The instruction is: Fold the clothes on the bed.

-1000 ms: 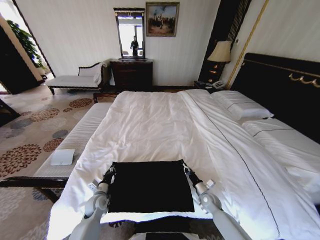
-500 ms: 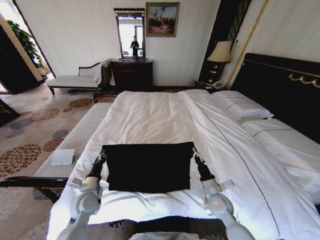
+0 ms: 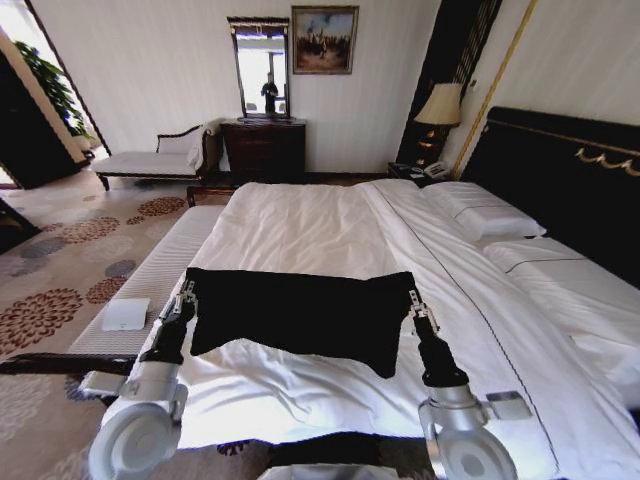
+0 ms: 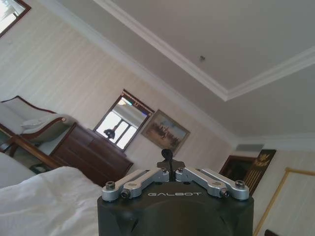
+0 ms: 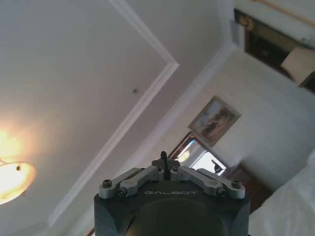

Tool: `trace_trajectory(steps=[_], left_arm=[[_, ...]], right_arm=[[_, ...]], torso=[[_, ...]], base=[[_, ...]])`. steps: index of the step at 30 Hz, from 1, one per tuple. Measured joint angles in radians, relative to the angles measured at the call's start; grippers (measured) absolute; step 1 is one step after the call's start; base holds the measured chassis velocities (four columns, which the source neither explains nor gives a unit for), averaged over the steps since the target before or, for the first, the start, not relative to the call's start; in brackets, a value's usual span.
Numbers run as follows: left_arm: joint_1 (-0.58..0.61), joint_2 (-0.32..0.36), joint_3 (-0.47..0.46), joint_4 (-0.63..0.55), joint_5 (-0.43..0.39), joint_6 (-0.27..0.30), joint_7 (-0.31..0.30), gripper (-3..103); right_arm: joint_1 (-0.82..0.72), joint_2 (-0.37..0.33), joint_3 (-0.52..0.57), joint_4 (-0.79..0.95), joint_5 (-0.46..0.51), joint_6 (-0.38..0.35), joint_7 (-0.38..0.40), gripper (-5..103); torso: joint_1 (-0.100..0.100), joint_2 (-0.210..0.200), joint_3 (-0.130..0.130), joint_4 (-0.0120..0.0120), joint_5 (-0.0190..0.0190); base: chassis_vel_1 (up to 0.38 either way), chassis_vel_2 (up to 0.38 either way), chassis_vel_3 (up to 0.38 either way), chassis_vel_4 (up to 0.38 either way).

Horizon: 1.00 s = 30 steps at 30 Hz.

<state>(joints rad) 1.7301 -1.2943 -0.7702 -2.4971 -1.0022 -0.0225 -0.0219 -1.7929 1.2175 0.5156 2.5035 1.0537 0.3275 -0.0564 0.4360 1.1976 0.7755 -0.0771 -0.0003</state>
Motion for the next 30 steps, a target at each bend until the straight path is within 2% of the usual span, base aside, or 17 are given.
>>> trace_trajectory(steps=[2, 3, 4, 5, 7, 8, 9, 11, 12, 13, 14, 17, 18, 21, 23, 26, 30], left_arm=[[0.001, 0.007, -0.011, -0.015, -0.008, 0.072, -0.078, 0], [-0.007, 0.008, -0.009, -0.015, -0.009, 0.090, -0.098, 0], [-0.007, 0.008, -0.009, -0.015, -0.009, 0.090, -0.098, 0], [-0.044, 0.010, 0.008, -0.012, -0.005, 0.124, -0.135, 0], [-0.118, 0.010, 0.058, 0.079, 0.032, 0.163, -0.158, 0], [-0.118, 0.010, 0.058, 0.079, 0.032, 0.163, -0.158, 0], [-0.160, 0.008, 0.088, 0.153, 0.062, 0.172, -0.158, 0], [-0.273, -0.008, 0.171, 0.393, 0.130, 0.176, -0.152, 0], [-0.306, -0.014, 0.190, 0.459, 0.141, 0.176, -0.152, 0], [-0.306, -0.014, 0.190, 0.459, 0.141, 0.176, -0.152, 0], [-0.400, -0.032, 0.232, 0.632, 0.168, 0.166, -0.150, 0], [-0.584, -0.075, 0.277, 0.929, 0.205, 0.123, -0.119, 0], [-0.584, -0.075, 0.277, 0.929, 0.205, 0.123, -0.119, 0], [-0.726, -0.116, 0.286, 1.134, 0.194, 0.062, -0.059, 0], [-0.744, -0.121, 0.287, 1.162, 0.190, 0.050, -0.049, 0], [-0.805, -0.130, 0.291, 1.263, 0.175, -0.012, 0.006, 0], [-0.817, -0.122, 0.290, 1.301, 0.157, -0.050, 0.038, 0]], right_arm=[[0.016, -0.037, 0.027, 0.010, -0.011, -0.067, 0.216, 0], [0.031, -0.051, 0.033, 0.010, -0.008, -0.083, 0.258, 0], [0.031, -0.051, 0.033, 0.010, -0.008, -0.083, 0.258, 0], [0.072, -0.088, 0.035, 0.010, -0.001, -0.122, 0.335, 0], [0.155, -0.141, 0.005, -0.017, -0.002, -0.162, 0.387, 0], [0.155, -0.141, 0.005, -0.017, -0.002, -0.162, 0.387, 0], [0.209, -0.161, -0.026, -0.085, -0.001, -0.177, 0.389, 0], [0.347, -0.181, -0.122, -0.299, 0.026, -0.195, 0.380, 0], [0.387, -0.181, -0.151, -0.366, 0.037, -0.198, 0.375, 0], [0.387, -0.181, -0.151, -0.366, 0.037, -0.198, 0.375, 0], [0.487, -0.175, -0.222, -0.526, 0.065, -0.199, 0.357, 0], [0.705, -0.120, -0.347, -0.863, 0.075, -0.181, 0.290, 0], [0.705, -0.120, -0.347, -0.863, 0.075, -0.181, 0.290, 0], [0.850, -0.038, -0.409, -1.094, 0.100, -0.155, 0.211, 0], [0.868, -0.028, -0.414, -1.122, 0.103, -0.148, 0.191, 0], [0.922, 0.001, -0.422, -1.218, 0.114, -0.126, 0.111, 0], [0.935, 0.011, -0.413, -1.256, 0.119, -0.113, 0.095, 0]], torso=[[0.000, 0.000, 0.000, 0.0000, 0.0004], [0.000, 0.000, 0.000, -0.0001, 0.0004], [0.000, 0.000, 0.000, -0.0001, 0.0004], [0.000, 0.000, 0.000, 0.0001, 0.0005], [0.000, 0.000, 0.000, 0.0001, 0.0000], [0.000, 0.000, 0.000, 0.0001, 0.0000], [0.000, 0.000, 0.000, 0.0001, -0.0001], [0.000, 0.000, 0.000, 0.0002, 0.0000], [0.000, 0.000, 0.001, 0.0000, -0.0001], [0.000, 0.000, 0.001, 0.0000, -0.0001], [0.000, 0.000, 0.001, 0.0001, 0.0003], [0.001, -0.001, 0.001, 0.0001, 0.0000], [0.001, -0.001, 0.001, 0.0001, 0.0000], [0.001, -0.001, 0.001, 0.0000, 0.0005], [0.001, -0.001, 0.001, 0.0001, 0.0004], [0.000, 0.000, 0.000, 0.0001, 0.0002], [0.000, 0.000, 0.000, 0.0000, 0.0001]], base=[[0.000, 0.000, 0.000, 0.000], [0.000, 0.000, 0.000, 0.000], [0.000, 0.000, 0.000, 0.000], [0.000, 0.000, 0.000, 0.000], [0.000, 0.000, 0.000, 0.000], [0.000, 0.000, 0.000, 0.000], [0.000, 0.000, 0.000, 0.000], [0.000, 0.000, 0.000, 0.000], [0.000, 0.000, 0.000, 0.000], [0.000, 0.000, 0.000, 0.000], [0.000, 0.000, 0.000, 0.000], [0.000, 0.000, 0.000, 0.000], [0.000, 0.000, 0.000, 0.000], [0.000, 0.000, 0.000, 0.000], [0.000, 0.000, 0.000, 0.000], [0.000, 0.000, 0.000, 0.000], [0.000, 0.000, 0.000, 0.000]])
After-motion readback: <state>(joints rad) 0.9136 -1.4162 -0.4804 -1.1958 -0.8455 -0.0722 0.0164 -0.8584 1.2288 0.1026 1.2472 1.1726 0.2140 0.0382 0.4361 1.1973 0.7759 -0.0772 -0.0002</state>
